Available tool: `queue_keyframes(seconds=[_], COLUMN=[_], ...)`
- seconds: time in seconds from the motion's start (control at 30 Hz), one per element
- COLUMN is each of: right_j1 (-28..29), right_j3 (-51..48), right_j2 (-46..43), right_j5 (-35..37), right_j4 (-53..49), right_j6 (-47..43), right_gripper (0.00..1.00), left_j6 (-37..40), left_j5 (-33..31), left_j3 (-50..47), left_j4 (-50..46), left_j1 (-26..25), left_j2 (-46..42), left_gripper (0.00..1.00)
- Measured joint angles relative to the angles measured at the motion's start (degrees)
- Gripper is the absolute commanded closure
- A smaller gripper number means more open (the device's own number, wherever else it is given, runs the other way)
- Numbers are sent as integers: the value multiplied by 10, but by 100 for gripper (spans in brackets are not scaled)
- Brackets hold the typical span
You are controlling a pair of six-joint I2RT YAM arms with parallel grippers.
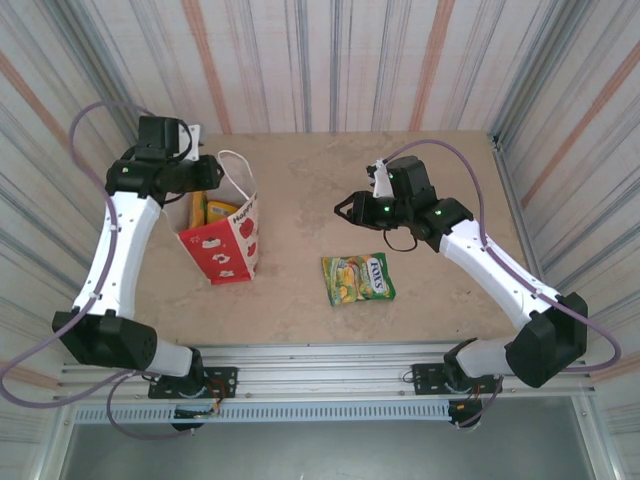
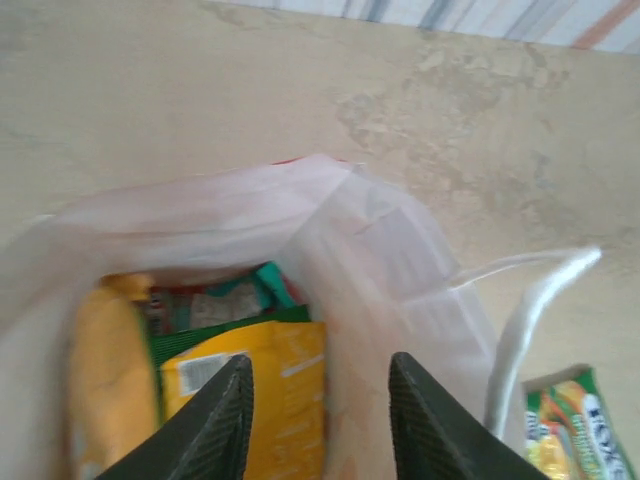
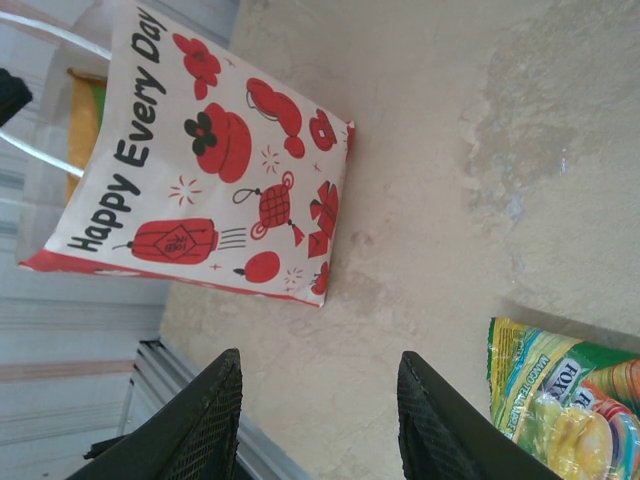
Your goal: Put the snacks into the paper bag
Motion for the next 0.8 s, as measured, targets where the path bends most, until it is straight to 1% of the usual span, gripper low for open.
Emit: queue_keyframes(seconds=[0.1,0.37,0.53,0.6,0.63,0.7,0.77,0.8], right_j1=[0,0,0,0,0,0,0,0], right_j3=[0,0,0,0,0,0,0,0], right_j2=[-1,-5,-5,-5,-5,-5,-5,-5], right_j5=[0,0,0,0,0,0,0,0], right_j4=[0,0,0,0,0,1,0,0], right_j6=[0,0,0,0,0,0,0,0], right_gripper=[56,56,56,56,56,56,56,56], left_j6=[10,30,37,37,37,36,38,38], left_j5=[-35,-123,-144,-143,-143,-140,-136,-136], left_j3=[0,-1,-17,-28,-33,-40,-42,-42], left_j4=[-23,-69,-77,-82,-84,-87,-90,-90], left_j1=[3,3,3,3,3,3,3,3], left_j2=[5,19,19,20,21,25,32,36], left_gripper=[65,58,55,59,63,76,93,99])
